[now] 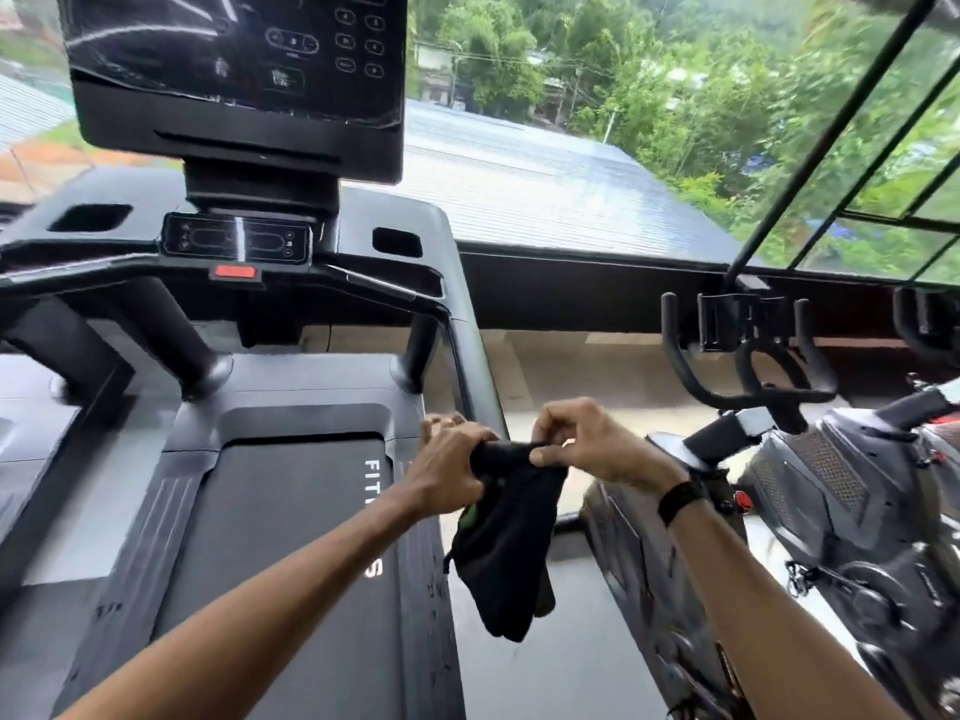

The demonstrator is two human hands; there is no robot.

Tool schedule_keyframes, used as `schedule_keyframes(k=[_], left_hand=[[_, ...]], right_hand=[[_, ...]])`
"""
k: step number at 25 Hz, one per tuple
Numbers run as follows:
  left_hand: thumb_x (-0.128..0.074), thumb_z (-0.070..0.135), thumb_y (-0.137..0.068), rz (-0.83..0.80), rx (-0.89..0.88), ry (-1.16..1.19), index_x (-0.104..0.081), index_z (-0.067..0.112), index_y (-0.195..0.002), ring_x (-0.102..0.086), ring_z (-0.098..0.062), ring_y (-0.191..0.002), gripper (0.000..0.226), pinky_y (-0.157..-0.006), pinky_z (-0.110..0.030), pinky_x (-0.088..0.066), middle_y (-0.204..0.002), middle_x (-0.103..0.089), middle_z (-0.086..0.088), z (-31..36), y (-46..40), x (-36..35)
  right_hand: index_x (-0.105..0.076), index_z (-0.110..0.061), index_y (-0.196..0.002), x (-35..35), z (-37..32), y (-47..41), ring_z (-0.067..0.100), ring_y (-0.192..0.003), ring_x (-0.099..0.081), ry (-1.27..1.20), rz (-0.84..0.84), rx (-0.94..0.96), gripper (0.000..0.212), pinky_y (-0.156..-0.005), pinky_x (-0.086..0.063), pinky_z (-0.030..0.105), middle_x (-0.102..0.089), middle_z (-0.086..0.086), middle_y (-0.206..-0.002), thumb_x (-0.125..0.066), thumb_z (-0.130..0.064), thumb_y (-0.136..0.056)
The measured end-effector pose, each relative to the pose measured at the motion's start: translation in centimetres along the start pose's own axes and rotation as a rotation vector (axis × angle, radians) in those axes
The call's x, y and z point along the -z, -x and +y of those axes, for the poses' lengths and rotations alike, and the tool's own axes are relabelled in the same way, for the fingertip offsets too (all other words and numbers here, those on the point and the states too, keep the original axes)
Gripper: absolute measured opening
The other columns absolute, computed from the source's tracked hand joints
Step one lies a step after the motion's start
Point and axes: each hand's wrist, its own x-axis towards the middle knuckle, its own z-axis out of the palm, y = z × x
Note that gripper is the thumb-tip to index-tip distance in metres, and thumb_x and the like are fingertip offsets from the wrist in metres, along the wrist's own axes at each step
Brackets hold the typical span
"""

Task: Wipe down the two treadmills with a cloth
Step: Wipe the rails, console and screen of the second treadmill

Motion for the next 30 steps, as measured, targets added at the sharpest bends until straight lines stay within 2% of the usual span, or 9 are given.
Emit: schedule_keyframes(k=[2, 4, 6, 9, 14, 21, 24, 27, 30], left_hand=[[-0.063, 0.039, -0.064, 0.113, 0.046, 0.024, -0.064, 0.024, -0.116, -0.051, -0.027, -0.108, 0.055, -0.09, -0.039, -0.025, -0.1, -0.058, 0.004, 0.1, -3.0, 0.7], [-0.072, 0.045, -0.074, 0.172, 0.221, 0.074, -0.036, 0.028, -0.147, -0.037, -0.029, -0.127, 0.083, -0.106, -0.049, -0.027, -0.134, -0.04, -0.009, -0.3, -5.3, 0.7], [-0.069, 0.04, -0.086, 0.122, 0.38, 0.151, -0.012, 0.032, -0.156, -0.025, -0.033, -0.141, 0.09, -0.115, -0.05, -0.023, -0.153, -0.018, -0.013, -1.7, -6.0, -0.4], [-0.057, 0.018, -0.093, 0.129, 0.377, 0.254, -0.024, 0.023, -0.154, -0.039, -0.036, -0.135, 0.07, -0.112, -0.047, -0.036, -0.15, -0.027, -0.014, -5.0, -5.0, -2.3], [-0.059, 0.023, -0.091, 0.183, 0.388, 0.299, -0.03, 0.014, -0.153, -0.04, -0.029, -0.136, 0.068, -0.112, -0.043, -0.037, -0.148, -0.034, -0.013, -8.9, -7.0, -1.7], [-0.049, 0.031, -0.096, 0.3, 0.33, 0.247, -0.034, 0.017, -0.148, -0.047, -0.026, -0.13, 0.056, -0.106, -0.048, -0.044, -0.149, -0.039, -0.01, -13.6, -17.0, -0.1], [-0.048, 0.034, -0.096, 0.34, 0.335, 0.217, -0.038, 0.017, -0.145, -0.047, -0.024, -0.13, 0.053, -0.108, -0.043, -0.042, -0.146, -0.042, -0.008, -16.2, -20.5, 1.0], [-0.047, 0.035, -0.096, 0.407, 0.325, 0.167, -0.041, 0.016, -0.142, -0.046, -0.018, -0.127, 0.05, -0.108, -0.036, -0.038, -0.14, -0.046, -0.005, -18.3, -21.7, 3.4], [-0.045, 0.033, -0.097, 0.532, 0.289, 0.114, -0.045, 0.017, -0.134, -0.046, -0.014, -0.12, 0.04, -0.105, -0.036, -0.039, -0.13, -0.05, -0.001, -20.0, -21.6, 6.5]], right_hand=[[-0.069, -0.011, -0.089, 1.1, 0.8, -2.1, 0.01, -0.079, -0.063, 0.065, 0.373, 0.003, 0.012, -0.072, -0.049, 0.031, -0.07, 0.004, -0.088, -0.075, -0.003, -0.083], [-0.06, -0.011, -0.125, -1.1, 2.3, -4.2, 0.025, -0.118, -0.056, 0.31, 0.658, -0.152, 0.034, -0.094, -0.046, 0.042, -0.06, 0.015, -0.129, -0.065, -0.02, -0.093], [-0.021, -0.017, -0.156, -7.4, 3.4, -5.0, 0.039, -0.146, -0.022, 0.366, 0.396, -0.36, 0.074, -0.115, -0.025, 0.056, -0.017, 0.021, -0.162, -0.052, -0.048, -0.098], [0.012, -0.025, -0.158, -14.5, 4.1, -6.3, 0.044, -0.15, -0.007, 0.519, 0.109, -0.429, 0.096, -0.115, -0.016, 0.063, 0.005, 0.021, -0.165, -0.047, -0.064, -0.092], [0.008, -0.03, -0.157, -11.8, 5.5, -15.1, 0.053, -0.142, -0.022, 0.401, 0.189, -0.487, 0.086, -0.106, -0.032, 0.068, -0.004, 0.03, -0.161, -0.045, -0.059, -0.096], [0.007, -0.016, -0.158, -10.1, 6.1, -26.6, 0.054, -0.136, -0.029, 0.611, 0.274, -0.426, 0.073, -0.097, -0.039, 0.07, -0.009, 0.037, -0.156, -0.031, -0.045, -0.103], [0.001, -0.012, -0.158, -8.8, 6.4, -32.9, 0.055, -0.135, -0.031, 0.695, 0.287, -0.377, 0.074, -0.097, -0.04, 0.069, -0.013, 0.038, -0.156, -0.038, -0.038, -0.102], [-0.017, -0.013, -0.157, -7.3, 6.6, -38.3, 0.055, -0.135, -0.032, 0.727, 0.325, -0.239, 0.067, -0.102, -0.035, 0.07, -0.024, 0.033, -0.156, -0.046, -0.023, -0.097], [-0.037, -0.014, -0.151, -7.2, 6.5, -41.7, 0.052, -0.137, -0.035, 0.61, 0.358, 0.089, 0.054, -0.111, -0.02, 0.072, -0.038, 0.022, -0.154, -0.051, -0.017, -0.099]])
